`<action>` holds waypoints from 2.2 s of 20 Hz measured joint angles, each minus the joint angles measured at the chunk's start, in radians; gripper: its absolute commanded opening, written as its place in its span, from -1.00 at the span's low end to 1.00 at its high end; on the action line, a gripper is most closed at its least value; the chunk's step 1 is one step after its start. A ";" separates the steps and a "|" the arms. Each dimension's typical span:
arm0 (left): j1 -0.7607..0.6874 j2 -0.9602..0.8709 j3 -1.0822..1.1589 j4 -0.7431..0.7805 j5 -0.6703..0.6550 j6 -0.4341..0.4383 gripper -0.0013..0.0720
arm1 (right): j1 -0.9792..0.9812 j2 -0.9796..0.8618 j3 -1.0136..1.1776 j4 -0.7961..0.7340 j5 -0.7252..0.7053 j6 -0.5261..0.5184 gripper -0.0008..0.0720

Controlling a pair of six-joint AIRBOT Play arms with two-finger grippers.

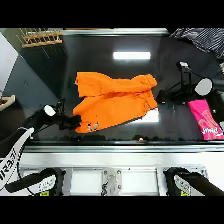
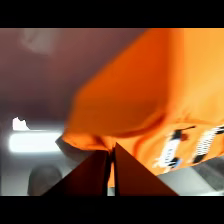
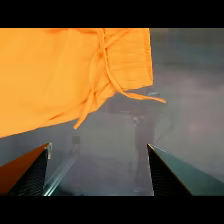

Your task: Fold the clothes and pants, and hang the long-sleeved shirts on hangers.

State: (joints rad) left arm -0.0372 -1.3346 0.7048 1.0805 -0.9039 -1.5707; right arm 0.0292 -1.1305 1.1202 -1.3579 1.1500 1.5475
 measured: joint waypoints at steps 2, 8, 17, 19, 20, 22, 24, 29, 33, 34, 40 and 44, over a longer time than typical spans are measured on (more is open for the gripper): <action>0.004 0.000 0.036 0.001 -0.001 0.000 -0.95 | -0.024 -0.006 -0.049 0.000 -0.013 0.016 0.82; 0.070 0.073 0.089 0.002 -0.035 0.028 -0.95 | -0.129 -0.102 -0.196 0.080 -0.198 0.150 0.82; 0.085 0.109 0.096 0.000 -0.049 0.039 -0.95 | -0.113 -0.352 -0.229 0.469 -0.471 0.008 0.81; 0.085 0.109 0.096 -0.001 -0.050 0.039 -0.95 | -0.098 -0.372 -0.230 0.515 -0.498 -0.022 0.53; 0.085 0.110 0.097 -0.001 -0.049 0.039 -0.95 | -0.093 -0.379 -0.231 0.525 -0.511 -0.034 -0.01; 0.086 0.110 0.096 -0.001 -0.050 0.039 -0.95 | -0.085 -0.389 -0.233 0.543 -0.528 -0.042 -0.72; 0.086 0.110 0.097 -0.001 -0.049 0.039 -0.95 | -0.080 -0.392 -0.234 0.554 -0.526 -0.065 -0.94; 0.120 0.162 0.167 0.000 -0.064 0.039 -0.95 | -0.078 -0.319 -0.154 0.447 -0.442 -0.141 -0.94; 0.188 0.311 0.408 -0.008 -0.109 0.038 -0.95 | -0.077 -0.143 0.066 0.266 -0.268 -0.161 -0.94; 0.200 0.354 0.480 -0.013 -0.120 0.038 -0.95 | -0.077 -0.085 0.127 0.239 -0.227 -0.161 -0.94; 0.230 0.636 0.837 -0.004 -0.136 0.036 -0.95 | -0.076 0.291 0.312 0.165 -0.117 -0.106 -0.94; 0.233 0.767 0.949 0.002 -0.099 0.024 -0.95 | -0.077 0.491 0.335 0.148 -0.063 -0.033 -0.94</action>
State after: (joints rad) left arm 0.1963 -0.5678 1.6539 1.0821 -1.0027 -1.5463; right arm -0.0479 -0.6399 1.4555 -1.2102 1.0866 1.5146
